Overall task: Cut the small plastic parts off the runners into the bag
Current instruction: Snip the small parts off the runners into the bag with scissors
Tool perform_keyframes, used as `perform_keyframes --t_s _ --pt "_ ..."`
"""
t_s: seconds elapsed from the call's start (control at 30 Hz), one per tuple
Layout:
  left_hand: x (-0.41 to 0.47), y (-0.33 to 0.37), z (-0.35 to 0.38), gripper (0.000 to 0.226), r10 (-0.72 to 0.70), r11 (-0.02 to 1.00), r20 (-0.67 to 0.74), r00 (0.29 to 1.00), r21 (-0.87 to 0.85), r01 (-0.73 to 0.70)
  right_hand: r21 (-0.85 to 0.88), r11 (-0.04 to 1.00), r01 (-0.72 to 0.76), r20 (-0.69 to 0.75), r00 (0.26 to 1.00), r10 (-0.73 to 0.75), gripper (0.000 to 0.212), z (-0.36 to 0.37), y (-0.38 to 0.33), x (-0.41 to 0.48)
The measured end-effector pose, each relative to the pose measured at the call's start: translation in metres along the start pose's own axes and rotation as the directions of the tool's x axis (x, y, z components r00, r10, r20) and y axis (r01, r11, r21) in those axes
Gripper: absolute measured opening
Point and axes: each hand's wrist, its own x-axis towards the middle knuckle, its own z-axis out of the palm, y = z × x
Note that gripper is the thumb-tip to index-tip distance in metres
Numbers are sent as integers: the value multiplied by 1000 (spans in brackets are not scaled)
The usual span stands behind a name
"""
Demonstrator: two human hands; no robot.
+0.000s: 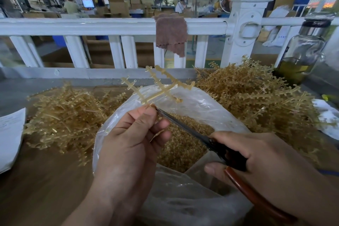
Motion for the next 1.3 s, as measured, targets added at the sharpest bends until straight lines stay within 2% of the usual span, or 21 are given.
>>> perform_keyframes --t_s 0.23,0.43,0.93,1.3 --pt "-1 0 1 7 10 1000 -9 1000 24 -10 -7 1000 29 -21 999 -29 56 2 1 1" --pt "-3 0 2 7 13 999 -4 1000 32 -12 -26 999 47 -29 998 -48 44 4 0 0" --pt "-1 -1 4 12 20 999 -9 1000 28 -20 -25 999 19 -56 998 -21 42 4 -4 1" --pt "-2 -1 5 8 8 1000 -22 1000 6 -8 -19 999 41 -15 999 -41 40 6 -3 2"
